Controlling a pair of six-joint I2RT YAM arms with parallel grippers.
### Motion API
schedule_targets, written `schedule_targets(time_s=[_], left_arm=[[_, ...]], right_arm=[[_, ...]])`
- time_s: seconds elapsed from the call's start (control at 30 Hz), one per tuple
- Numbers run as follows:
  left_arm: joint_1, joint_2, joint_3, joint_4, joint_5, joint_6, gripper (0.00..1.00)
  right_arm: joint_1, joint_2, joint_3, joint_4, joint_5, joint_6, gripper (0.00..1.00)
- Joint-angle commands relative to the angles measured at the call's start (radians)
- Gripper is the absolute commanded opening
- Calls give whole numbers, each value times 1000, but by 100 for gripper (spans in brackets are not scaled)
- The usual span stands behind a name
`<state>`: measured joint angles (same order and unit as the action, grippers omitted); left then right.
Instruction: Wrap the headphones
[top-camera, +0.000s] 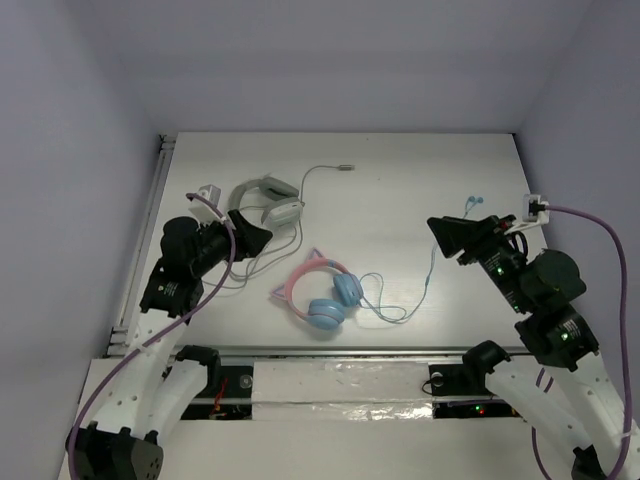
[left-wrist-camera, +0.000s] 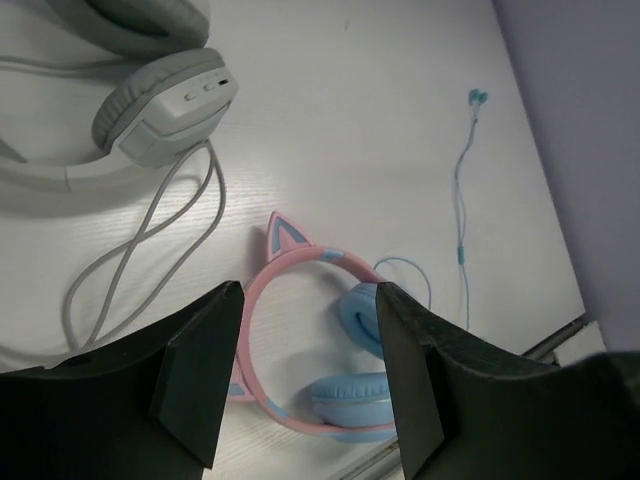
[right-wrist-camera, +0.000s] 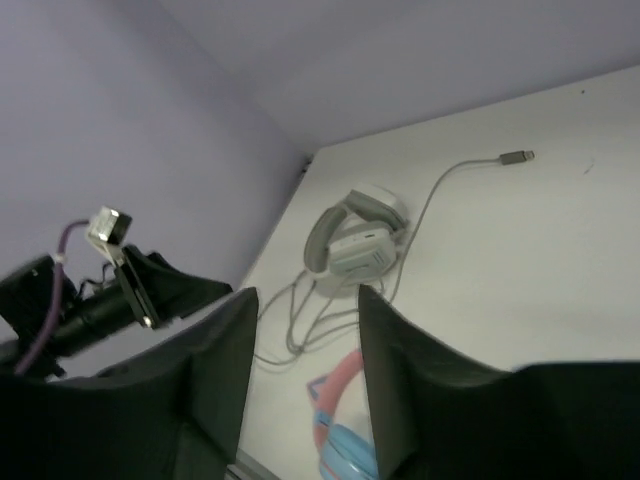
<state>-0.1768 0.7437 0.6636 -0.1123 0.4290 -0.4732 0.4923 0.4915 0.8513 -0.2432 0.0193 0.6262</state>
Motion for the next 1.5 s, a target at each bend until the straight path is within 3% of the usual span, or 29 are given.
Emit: schedule_targets(time_s=[0.0,0.03,0.07,0.1,0.17,0.3,0.37,0.5,0.57,0.97,1.1,1.47], left_arm=[[-1,22,97,-110,-61,88,53],[-1,42,140,-188,-67,108,50],[-1,58,154,-216,-68,128,36],[-10,94,169,-239,-34,143,24],[-27,130,197,-286,19,191,6],[-101,245,249,-378,-108,220,0],[-165,298,292,-412,-168,219,7],[-317,435,381,-503,-485,228,24],[-360,489,406,-533,-538,248,30],[-467,775,395,-353,-437,295,54],[-467,825,376,-296,-378,315,57],[-477,941,361,-250,-411,317,57]], right_arm=[[6,-42,-29,-4,-91,-8,47],[6,-48,-55,7,-94,3,35],[6,-53,-69,31,-94,10,14],[6,-48,-81,41,-110,20,8],[6,-30,-95,51,-139,38,0],[6,10,-115,70,-185,60,0],[6,12,-126,70,-190,60,0],[6,-10,-159,84,-173,59,0],[6,-10,-169,93,-176,53,0],[6,-24,-179,87,-185,23,4],[6,-28,-195,97,-202,27,4],[6,-27,-209,116,-200,27,5]])
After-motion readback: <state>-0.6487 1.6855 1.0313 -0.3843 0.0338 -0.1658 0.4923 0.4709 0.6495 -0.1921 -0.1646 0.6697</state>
